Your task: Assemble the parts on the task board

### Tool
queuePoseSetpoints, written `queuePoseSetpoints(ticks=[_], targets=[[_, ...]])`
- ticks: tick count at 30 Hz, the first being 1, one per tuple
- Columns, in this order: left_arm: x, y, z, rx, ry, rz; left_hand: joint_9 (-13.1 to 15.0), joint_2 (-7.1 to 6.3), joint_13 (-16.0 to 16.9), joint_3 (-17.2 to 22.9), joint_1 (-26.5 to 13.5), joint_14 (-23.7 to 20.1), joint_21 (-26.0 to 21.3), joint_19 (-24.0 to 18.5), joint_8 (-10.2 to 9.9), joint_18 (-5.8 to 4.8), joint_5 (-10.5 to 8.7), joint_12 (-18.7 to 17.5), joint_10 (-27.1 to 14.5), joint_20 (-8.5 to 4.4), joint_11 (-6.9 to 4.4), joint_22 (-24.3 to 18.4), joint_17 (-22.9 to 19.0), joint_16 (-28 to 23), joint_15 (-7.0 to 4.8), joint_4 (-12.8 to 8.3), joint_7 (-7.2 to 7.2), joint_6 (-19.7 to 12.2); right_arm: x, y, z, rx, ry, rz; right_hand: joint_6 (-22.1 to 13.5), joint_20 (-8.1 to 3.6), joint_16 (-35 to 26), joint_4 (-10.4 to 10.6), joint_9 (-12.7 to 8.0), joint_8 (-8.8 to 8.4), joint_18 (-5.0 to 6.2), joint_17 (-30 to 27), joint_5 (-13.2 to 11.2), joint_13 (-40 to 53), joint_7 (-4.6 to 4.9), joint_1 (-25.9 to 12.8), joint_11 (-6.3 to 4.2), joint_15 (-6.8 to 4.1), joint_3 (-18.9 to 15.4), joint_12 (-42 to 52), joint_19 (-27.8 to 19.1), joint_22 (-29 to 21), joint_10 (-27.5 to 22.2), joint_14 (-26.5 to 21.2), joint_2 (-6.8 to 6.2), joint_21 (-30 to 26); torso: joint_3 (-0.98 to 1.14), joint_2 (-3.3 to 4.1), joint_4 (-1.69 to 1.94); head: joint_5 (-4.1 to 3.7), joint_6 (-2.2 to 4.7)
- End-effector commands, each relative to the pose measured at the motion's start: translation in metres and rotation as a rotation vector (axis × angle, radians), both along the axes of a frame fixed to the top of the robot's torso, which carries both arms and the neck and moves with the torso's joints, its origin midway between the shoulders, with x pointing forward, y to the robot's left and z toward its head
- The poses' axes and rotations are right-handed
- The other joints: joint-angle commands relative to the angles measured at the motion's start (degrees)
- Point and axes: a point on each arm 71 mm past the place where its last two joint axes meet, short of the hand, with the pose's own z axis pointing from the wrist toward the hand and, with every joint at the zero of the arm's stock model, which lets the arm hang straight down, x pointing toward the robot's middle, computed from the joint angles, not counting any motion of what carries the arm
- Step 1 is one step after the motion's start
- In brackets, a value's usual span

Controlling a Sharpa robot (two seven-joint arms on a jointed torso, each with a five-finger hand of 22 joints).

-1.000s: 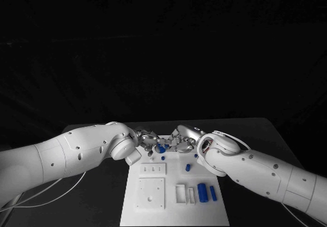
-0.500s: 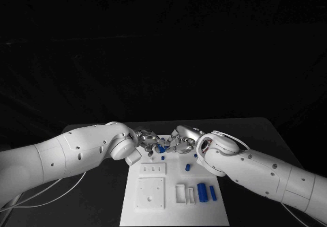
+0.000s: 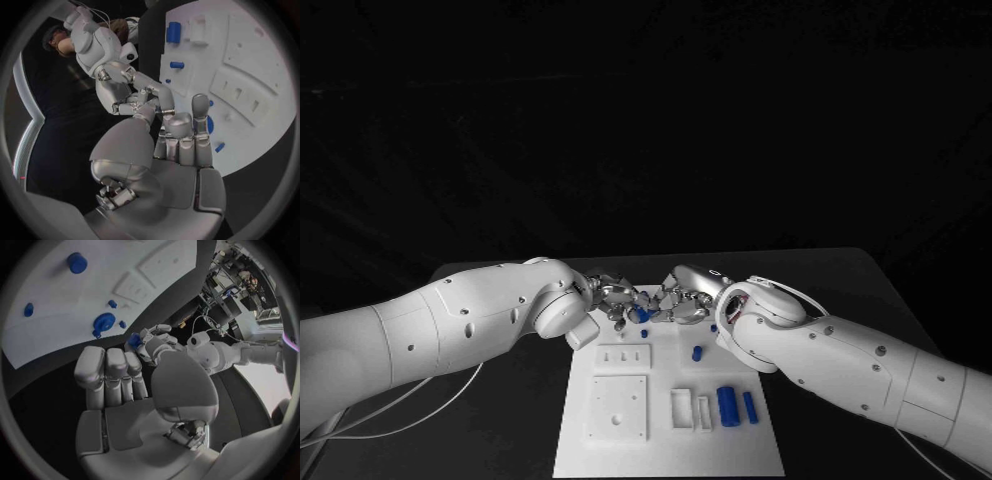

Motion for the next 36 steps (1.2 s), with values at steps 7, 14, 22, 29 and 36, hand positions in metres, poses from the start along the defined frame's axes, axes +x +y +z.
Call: queuePoseSetpoints(ticks=[7,14,22,29,36], targets=[[-0.0026,-0.0094,0.0031,-0.034,0.000,-0.042,29.96,-2.46,0.28,4.03,-3.43,-0.14,-0.89,0.48,1.27,-0.35,8.63,0.19,2.73,-0.71,-1.05,0.77,1.09,0.77,-0.62,-1.26,-2.72,3.92,-0.0010,0.0024,-0.0004,0.003,-0.013,0.003,-0.04,-0.11,-0.40,0.49,0.07,0.18,-0.38,-0.12,0.06,0.01,-0.28,-0.03,-0.32,-0.25,0.74,-0.20,0.53,7.64,-0.26,0.14,-0.22,-0.44,0.05,0.02,0.02,-0.01,-0.26],[-0.0032,-0.0111,0.0034,-0.031,-0.010,-0.050,38.09,-3.84,0.47,6.31,-4.48,0.18,-1.64,0.95,0.35,-0.52,10.14,1.75,2.81,-0.91,-1.16,2.00,2.83,1.65,-0.80,-0.63,-3.17,4.78,-0.0012,0.0031,0.0008,0.014,-0.023,0.003,-0.12,-0.10,-0.39,0.56,0.05,0.16,-0.36,-0.12,0.07,0.00,-0.26,-0.13,-0.31,-0.24,0.79,-0.18,0.54,7.64,-0.24,0.14,-0.22,-0.48,0.06,0.03,-0.02,-0.08,-0.42],[-0.0028,-0.0109,0.0039,-0.028,-0.026,-0.047,41.88,-5.03,0.37,5.84,-4.12,0.91,-2.09,1.49,0.35,-0.63,10.50,4.07,2.88,-1.18,-1.63,2.77,5.19,2.42,-1.12,-0.67,-3.98,7.28,-0.0009,0.0024,0.0021,0.029,-0.037,-0.002,-0.12,-0.03,-0.35,0.64,0.07,0.18,-0.31,-0.21,0.24,-0.03,-0.27,-0.28,-0.34,-0.22,1.87,-0.05,0.63,7.65,-0.26,0.19,-0.04,-0.54,0.07,0.04,0.02,-0.20,-0.53],[-0.0021,-0.0097,0.0042,-0.027,-0.036,-0.041,43.56,-5.48,0.56,5.61,-3.85,1.13,-2.40,1.71,0.41,-0.76,10.23,5.12,2.85,-1.33,-1.89,3.36,6.10,2.59,-1.28,-0.55,-4.28,8.04,-0.0009,0.0015,0.0024,0.038,-0.039,0.001,-0.27,0.01,-0.39,0.27,0.06,0.19,-0.30,-0.31,0.23,-0.11,-0.15,-0.29,-0.28,-0.19,2.89,-0.06,0.63,7.66,-0.37,0.12,0.46,-0.58,0.02,0.01,0.04,-0.17,-0.62],[-0.0013,-0.0078,0.0043,-0.025,-0.041,-0.034,45.40,-5.74,0.64,5.36,-3.50,1.27,-2.81,1.86,0.31,-0.80,9.78,5.47,2.84,-1.30,-1.94,3.95,6.88,2.67,-1.27,-0.50,-4.46,8.52,-0.0005,-0.0006,0.0024,0.040,-0.041,-0.002,-0.28,0.01,-0.37,0.08,0.06,0.18,-0.29,-0.32,0.24,-0.14,-0.15,-0.34,-0.28,-0.18,3.18,-0.07,0.63,7.66,-0.41,0.12,0.54,-0.60,0.04,0.03,-0.03,-0.12,-0.64]])
